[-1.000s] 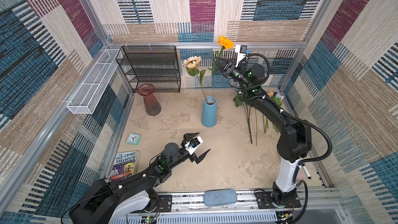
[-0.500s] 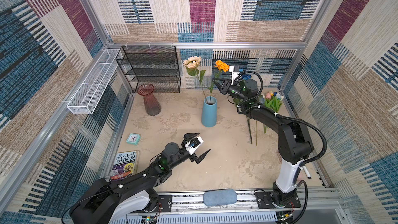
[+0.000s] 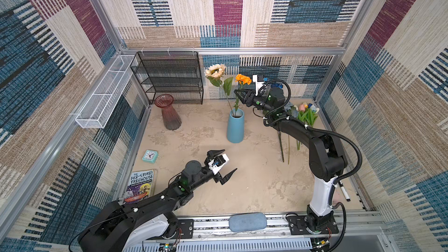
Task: Arrange the flowers into the vase
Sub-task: 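Carry the orange carnation over the light-blue vase and lower its stem in, then open the right gripper and withdraw it from the vase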
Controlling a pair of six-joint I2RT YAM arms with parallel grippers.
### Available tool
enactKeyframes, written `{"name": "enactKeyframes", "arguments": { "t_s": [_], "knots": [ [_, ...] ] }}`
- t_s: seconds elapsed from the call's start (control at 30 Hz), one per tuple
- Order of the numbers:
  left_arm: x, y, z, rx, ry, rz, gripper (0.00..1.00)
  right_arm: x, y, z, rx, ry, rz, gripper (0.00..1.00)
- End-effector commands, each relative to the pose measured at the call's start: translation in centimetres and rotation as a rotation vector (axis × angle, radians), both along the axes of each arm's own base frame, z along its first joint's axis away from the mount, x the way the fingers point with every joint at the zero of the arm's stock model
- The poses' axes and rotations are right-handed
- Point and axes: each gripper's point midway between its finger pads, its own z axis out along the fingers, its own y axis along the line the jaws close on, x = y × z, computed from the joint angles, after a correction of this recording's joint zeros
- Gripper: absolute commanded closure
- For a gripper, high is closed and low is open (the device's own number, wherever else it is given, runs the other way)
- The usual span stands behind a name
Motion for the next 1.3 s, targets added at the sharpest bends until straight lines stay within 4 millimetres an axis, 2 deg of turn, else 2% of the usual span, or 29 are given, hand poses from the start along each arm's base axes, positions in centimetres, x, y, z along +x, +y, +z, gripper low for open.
{"name": "enactKeyframes", "arguments": {
  "t_s": [0.0, 0.23, 0.3, 0.6, 0.83, 0.97, 1.07, 1.13, 1.2, 1.27],
  "knots": [
    [0.0, -0.1, 0.8, -0.020, -0.020, -0.006, 0.00, 0.0, -0.1, 0.3, -0.028, -0.005, -0.034, 0.41],
    [0.0, -0.1, 0.9, -0.020, -0.022, -0.005, 0.00, -1.3, -1.4, -0.2, -0.059, 0.032, -0.092, 0.15],
    [-0.1, -0.2, 0.8, -0.020, -0.021, -0.007, 0.00, -2.0, -2.0, -0.2, -0.071, 0.031, -0.110, 0.12],
    [-0.1, -0.2, 0.9, -0.019, -0.023, -0.007, 0.00, -1.8, -4.6, -1.9, -0.237, 0.144, -0.257, 0.10],
    [-0.1, -0.1, 0.9, -0.020, -0.026, -0.003, 0.00, -2.1, -6.1, -1.4, -0.315, 0.163, -0.323, 0.10],
    [-0.2, 0.2, 1.1, -0.026, -0.031, 0.002, 0.00, -3.9, -6.6, -0.5, -0.321, 0.115, -0.315, 0.13],
    [-0.2, 0.1, 1.2, -0.029, -0.034, 0.002, 0.00, -5.6, -7.6, 0.6, -0.322, 0.072, -0.331, 0.22],
    [-0.2, 0.1, 1.2, -0.034, -0.033, -0.002, 0.00, -6.7, -8.3, 1.3, -0.329, 0.034, -0.349, 0.32],
    [-0.3, 0.0, 1.2, -0.037, -0.032, -0.006, 0.00, -7.4, -10.1, 1.3, -0.346, 0.028, -0.421, 0.45],
    [-0.2, 0.0, 1.1, -0.032, -0.033, -0.005, 0.00, -7.7, -12.5, 0.8, -0.354, 0.039, -0.483, 0.52]
  ]
}}
